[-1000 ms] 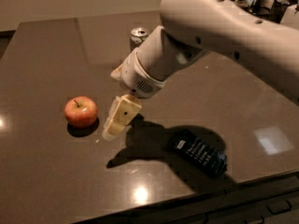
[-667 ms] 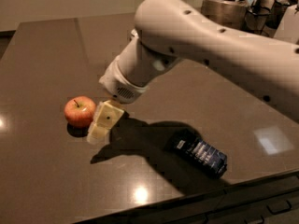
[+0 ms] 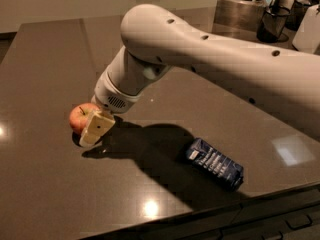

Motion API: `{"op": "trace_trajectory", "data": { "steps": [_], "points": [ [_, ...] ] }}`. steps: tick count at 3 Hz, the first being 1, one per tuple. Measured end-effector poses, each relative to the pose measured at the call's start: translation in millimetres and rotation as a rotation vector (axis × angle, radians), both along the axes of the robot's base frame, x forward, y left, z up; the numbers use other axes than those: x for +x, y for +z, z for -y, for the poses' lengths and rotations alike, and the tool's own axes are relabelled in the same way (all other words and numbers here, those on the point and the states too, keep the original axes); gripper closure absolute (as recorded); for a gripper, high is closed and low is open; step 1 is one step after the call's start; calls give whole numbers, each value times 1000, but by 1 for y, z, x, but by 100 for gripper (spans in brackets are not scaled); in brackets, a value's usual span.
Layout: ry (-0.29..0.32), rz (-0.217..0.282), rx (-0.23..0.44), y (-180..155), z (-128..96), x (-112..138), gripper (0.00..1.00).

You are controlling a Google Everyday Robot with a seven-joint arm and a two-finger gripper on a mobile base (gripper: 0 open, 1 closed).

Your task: Pick apple

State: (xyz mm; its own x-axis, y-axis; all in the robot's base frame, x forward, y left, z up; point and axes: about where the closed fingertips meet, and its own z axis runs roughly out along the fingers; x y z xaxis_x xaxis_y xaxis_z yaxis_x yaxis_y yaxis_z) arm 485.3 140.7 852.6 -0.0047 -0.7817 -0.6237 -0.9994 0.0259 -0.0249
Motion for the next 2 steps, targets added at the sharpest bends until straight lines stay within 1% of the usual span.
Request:
{"op": "trace_trajectory", "data": {
  "steps": [1,2],
  "points": [
    [-6,-11,5,-1,-3,4,47],
    [-30,-11,30,24,15,18,80]
  ]
}}
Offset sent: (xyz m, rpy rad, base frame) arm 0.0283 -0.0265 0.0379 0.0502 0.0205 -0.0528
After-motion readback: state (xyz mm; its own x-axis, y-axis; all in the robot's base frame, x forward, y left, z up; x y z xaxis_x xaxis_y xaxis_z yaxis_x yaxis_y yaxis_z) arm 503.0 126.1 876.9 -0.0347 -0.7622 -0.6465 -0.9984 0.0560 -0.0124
